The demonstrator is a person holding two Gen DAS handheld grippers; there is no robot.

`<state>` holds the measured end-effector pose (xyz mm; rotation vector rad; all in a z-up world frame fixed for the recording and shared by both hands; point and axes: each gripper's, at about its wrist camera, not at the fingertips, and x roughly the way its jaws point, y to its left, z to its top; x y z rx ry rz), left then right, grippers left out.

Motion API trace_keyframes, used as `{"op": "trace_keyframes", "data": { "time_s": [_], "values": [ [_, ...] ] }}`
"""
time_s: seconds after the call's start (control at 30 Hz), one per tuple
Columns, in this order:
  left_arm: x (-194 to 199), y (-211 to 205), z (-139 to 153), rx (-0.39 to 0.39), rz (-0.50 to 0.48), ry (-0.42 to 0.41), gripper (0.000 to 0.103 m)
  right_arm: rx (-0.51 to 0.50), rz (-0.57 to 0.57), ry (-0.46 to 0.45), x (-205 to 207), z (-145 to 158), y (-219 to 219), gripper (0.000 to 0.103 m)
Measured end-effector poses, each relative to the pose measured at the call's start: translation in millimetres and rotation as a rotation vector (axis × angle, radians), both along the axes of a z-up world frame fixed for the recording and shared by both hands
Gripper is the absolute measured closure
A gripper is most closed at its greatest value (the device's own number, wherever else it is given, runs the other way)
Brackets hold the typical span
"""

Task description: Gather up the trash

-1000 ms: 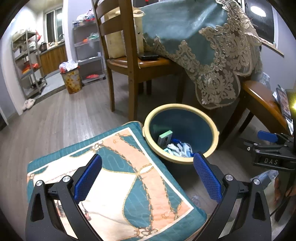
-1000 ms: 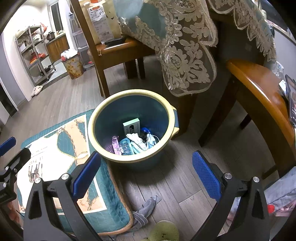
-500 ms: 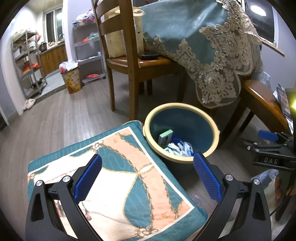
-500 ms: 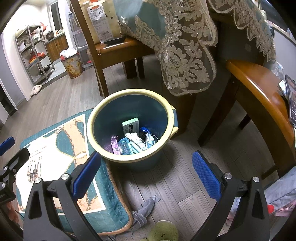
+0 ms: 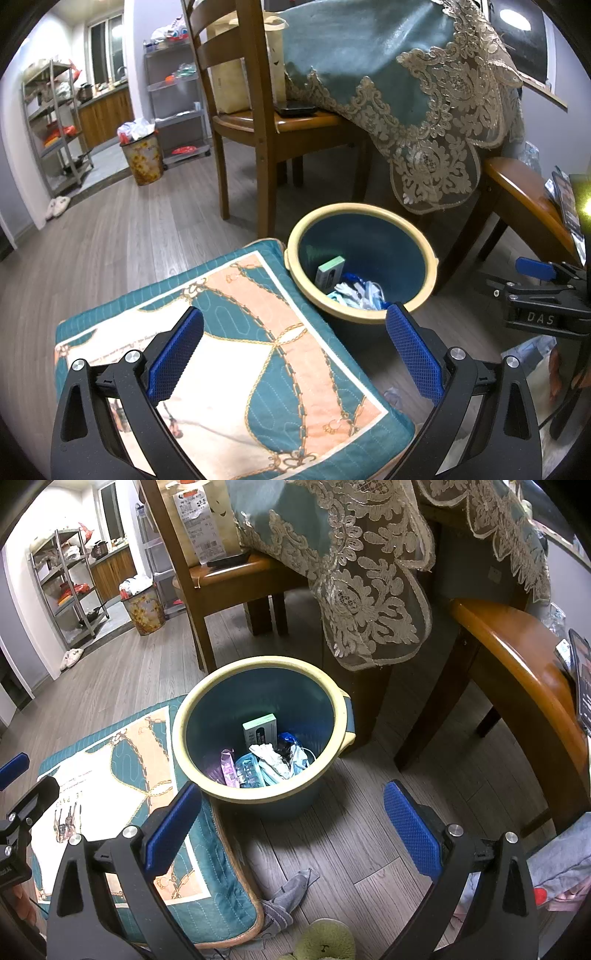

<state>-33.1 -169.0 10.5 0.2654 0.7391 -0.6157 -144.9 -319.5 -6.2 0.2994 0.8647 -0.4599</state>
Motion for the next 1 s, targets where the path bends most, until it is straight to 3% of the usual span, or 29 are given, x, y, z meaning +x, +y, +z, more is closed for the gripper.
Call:
{"op": "trace_keyframes", "data": {
  "time_s": [1.0],
  "values": [
    [1.2, 1.7, -8.2, 0.034, -0.011, 0.031, 0.005, 0.000, 0.000, 0.004, 0.0, -1.4, -0.9, 0.006]
  ]
}}
